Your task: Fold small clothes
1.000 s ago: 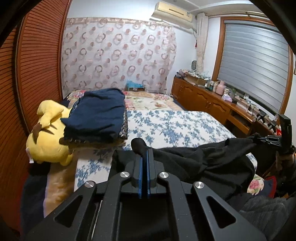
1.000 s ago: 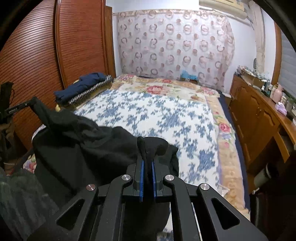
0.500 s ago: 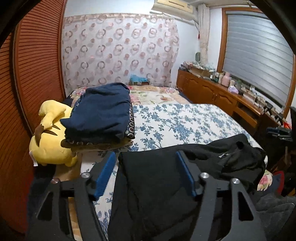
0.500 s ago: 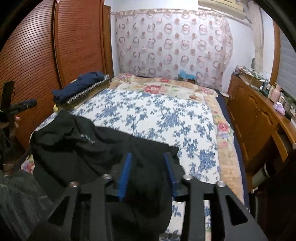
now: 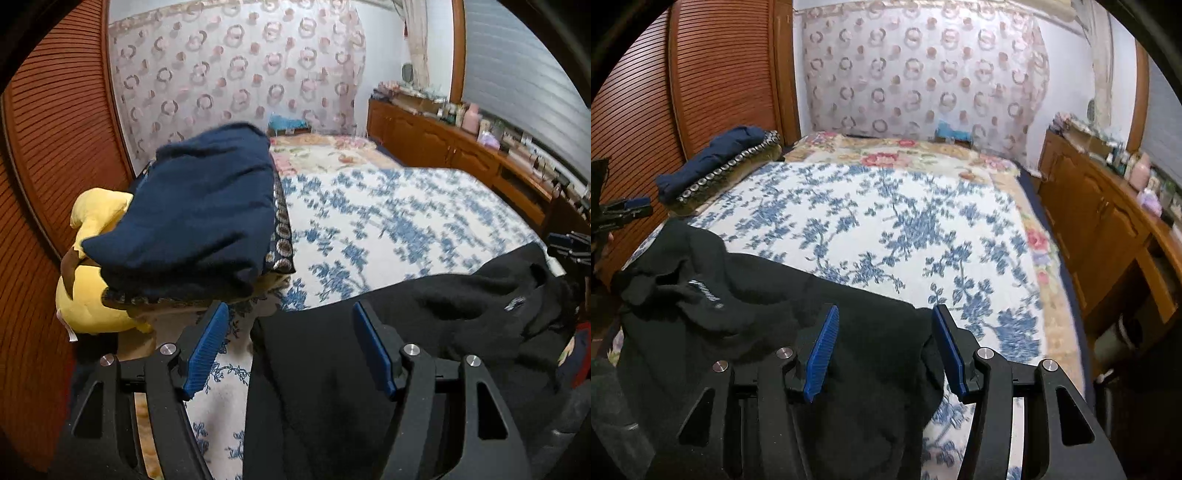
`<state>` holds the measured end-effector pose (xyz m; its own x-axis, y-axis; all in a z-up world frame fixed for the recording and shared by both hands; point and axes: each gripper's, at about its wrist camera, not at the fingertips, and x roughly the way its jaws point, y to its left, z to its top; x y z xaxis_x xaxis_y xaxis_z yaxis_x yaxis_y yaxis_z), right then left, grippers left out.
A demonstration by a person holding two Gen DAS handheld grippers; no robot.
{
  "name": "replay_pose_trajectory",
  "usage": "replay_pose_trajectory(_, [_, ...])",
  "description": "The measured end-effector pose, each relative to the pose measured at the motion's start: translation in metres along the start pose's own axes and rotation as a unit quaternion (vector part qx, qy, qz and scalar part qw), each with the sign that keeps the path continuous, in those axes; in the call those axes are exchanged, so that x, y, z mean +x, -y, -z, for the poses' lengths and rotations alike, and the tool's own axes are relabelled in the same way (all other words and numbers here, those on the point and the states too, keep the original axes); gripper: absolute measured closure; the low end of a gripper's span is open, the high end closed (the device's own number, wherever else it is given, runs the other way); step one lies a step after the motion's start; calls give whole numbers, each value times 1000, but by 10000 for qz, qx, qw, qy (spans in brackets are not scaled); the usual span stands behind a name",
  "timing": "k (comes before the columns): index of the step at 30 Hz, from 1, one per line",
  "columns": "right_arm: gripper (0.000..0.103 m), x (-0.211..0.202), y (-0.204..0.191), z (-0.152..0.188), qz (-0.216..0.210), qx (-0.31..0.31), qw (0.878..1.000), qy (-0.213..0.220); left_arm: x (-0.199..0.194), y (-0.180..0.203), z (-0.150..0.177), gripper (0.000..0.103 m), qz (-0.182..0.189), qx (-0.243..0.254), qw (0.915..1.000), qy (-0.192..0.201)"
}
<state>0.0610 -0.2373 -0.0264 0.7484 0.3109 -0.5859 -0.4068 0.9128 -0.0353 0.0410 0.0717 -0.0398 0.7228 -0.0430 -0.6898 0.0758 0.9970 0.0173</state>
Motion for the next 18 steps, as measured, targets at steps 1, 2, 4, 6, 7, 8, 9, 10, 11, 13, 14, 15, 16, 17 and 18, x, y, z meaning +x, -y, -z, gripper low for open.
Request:
replay_pose_trajectory(1, [49, 5, 2, 0, 39, 7, 10000, -56, 5, -1, 1, 33, -13, 5, 10000, -58])
replay_pose_trajectory(2, [49, 11, 4, 0, 86, 7, 9999, -113, 11, -2, 1, 33, 8, -14, 9999, -125])
replay_pose_trajectory(4, [49, 18, 6, 0, 81, 10, 9998, -197, 17, -6, 3, 33, 87, -99, 9996, -236])
replay_pose_trajectory(6, [49, 25, 9, -1, 128, 16, 9996, -264, 25, -11, 5, 33, 42, -154, 9992, -371])
replay_pose_trajectory(7, [49, 27, 11, -3, 139, 22, 9995, -281, 30, -13, 6, 33, 27, -180, 9988, -462])
replay_pose_trajectory(8, [49, 30, 13, -2, 146, 47, 9994, -305, 34, -15, 8, 33, 57, -209, 9984, -527])
replay_pose_trajectory(9, [49, 32, 14, -2, 152, 77, 9993, -324, 38, -16, 9, 33, 92, -241, 9979, -594])
replay_pose_trajectory(10, [49, 34, 16, -2, 139, 107, 9993, -331, 42, -17, 10, 33, 74, -252, 9974, -668])
replay_pose_trajectory(11, [49, 37, 18, -1, 82, 150, 9993, -338, 44, -17, 12, 33, 59, -239, 9972, -708])
replay_pose_trajectory(13, [49, 39, 21, 1, 6, 212, 9991, -358, 47, -16, 14, 33, 112, -218, 9967, -777])
replay_pose_trajectory(14, [49, 38, 21, 2, 7, 217, 9991, -375, 50, -16, 14, 33, 139, -227, 9964, -804])
replay_pose_trajectory(15, [49, 39, 21, 3, 10, 224, 9990, -397, 51, -16, 15, 33, 177, -250, 9961, -824])
replay_pose_trajectory(16, [49, 39, 21, 4, -1, 245, 9989, -410, 52, -16, 15, 33, 224, -292, 9959, -832])
replay_pose_trajectory(17, [49, 39, 22, 3, -18, 261, 9988, -419, 53, -17, 16, 33, 267, -347, 9954, -847])
replay_pose_trajectory(18, [49, 39, 22, 3, -21, 265, 9987, -425, 54, -19, 16, 33, 304, -405, 9949, -872])
